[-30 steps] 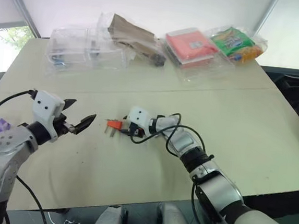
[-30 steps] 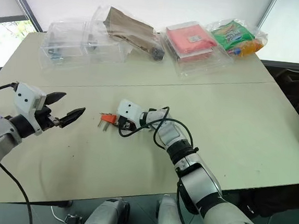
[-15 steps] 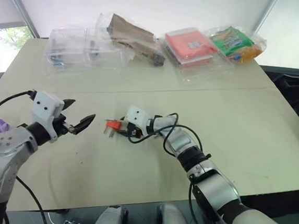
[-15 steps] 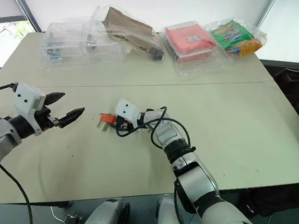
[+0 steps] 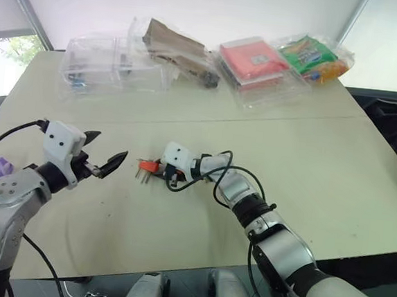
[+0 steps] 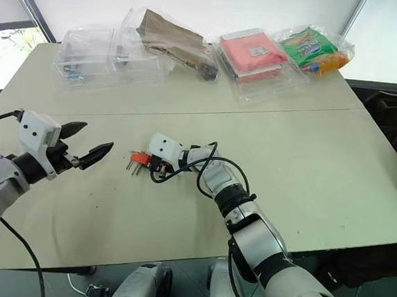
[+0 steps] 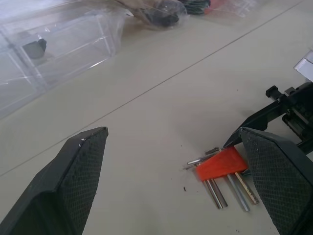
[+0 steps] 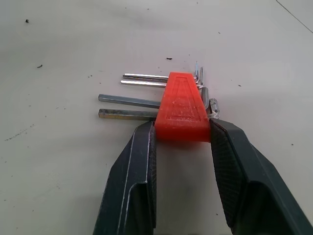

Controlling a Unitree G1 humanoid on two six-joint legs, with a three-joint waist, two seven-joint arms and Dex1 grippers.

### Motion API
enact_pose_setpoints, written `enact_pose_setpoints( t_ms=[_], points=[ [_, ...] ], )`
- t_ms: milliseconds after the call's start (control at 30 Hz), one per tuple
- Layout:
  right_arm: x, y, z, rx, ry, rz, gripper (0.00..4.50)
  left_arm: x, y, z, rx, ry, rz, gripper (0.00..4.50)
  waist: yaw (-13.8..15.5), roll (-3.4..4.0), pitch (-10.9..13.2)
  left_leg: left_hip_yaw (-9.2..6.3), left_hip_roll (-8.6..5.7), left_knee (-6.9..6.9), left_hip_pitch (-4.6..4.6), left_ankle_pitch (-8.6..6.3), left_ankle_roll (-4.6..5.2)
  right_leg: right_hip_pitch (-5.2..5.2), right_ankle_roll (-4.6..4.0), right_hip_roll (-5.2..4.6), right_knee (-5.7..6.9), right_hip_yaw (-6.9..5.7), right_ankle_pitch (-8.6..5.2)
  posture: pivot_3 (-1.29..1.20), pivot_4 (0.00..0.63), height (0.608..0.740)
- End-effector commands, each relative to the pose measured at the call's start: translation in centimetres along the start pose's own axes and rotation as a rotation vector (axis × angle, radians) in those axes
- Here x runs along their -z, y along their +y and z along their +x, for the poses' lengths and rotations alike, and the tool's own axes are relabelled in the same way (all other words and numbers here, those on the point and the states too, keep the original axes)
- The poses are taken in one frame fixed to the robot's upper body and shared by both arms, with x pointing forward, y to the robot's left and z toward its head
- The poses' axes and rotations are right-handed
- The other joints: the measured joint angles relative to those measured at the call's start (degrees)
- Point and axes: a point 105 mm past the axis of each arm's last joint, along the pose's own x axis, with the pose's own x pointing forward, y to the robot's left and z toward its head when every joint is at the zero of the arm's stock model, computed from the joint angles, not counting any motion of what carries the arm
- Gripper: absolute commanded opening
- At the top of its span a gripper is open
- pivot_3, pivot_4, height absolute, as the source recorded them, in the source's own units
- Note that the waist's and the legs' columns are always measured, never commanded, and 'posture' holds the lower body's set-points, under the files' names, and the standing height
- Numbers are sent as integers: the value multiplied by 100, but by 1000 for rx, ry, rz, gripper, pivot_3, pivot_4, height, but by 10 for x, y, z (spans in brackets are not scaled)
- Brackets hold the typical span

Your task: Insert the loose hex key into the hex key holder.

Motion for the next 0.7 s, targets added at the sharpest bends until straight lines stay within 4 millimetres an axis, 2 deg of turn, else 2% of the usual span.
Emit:
enact_pose_setpoints(
  t_ms=[33,100,200,367,533,700],
  points=[
    [2,-4,-2,41,8,-48,989,-11,-1,0,2,-40,29,4500,0,0,0,-1,0,0,0,0,0,0,0,0,0,0,0,0,150,740],
    [-9,-16,-10,121,-42,-144,989,-14,0,2,15,-50,11,4500,12,0,0,0,0,0,0,0,0,0,0,0,0,0,0,0,150,740],
    [-29,-38,-34,275,-109,-393,989,-21,1,7,53,-70,-15,4500,67,0,1,-2,-7,6,-7,1,-2,0,0,-3,-1,-2,0,0,150,740],
    [-69,-66,-90,488,-193,-829,989,-43,-8,23,219,-124,-128,4500,74,-3,2,-1,-11,15,-11,1,-2,1,1,-5,-1,-5,0,0,150,740],
    [-101,-66,-129,578,-274,-1175,989,-70,-20,45,395,-166,-198,4500,-2,-5,1,6,-3,3,-10,1,-2,-12,1,3,6,-2,0,0,150,740],
    [-121,-49,-149,541,-370,-1364,989,-100,-35,62,580,-215,-242,4500,-1,-7,2,12,-6,4,-14,2,-3,-19,1,3,7,0,0,0,150,740]
  ],
)
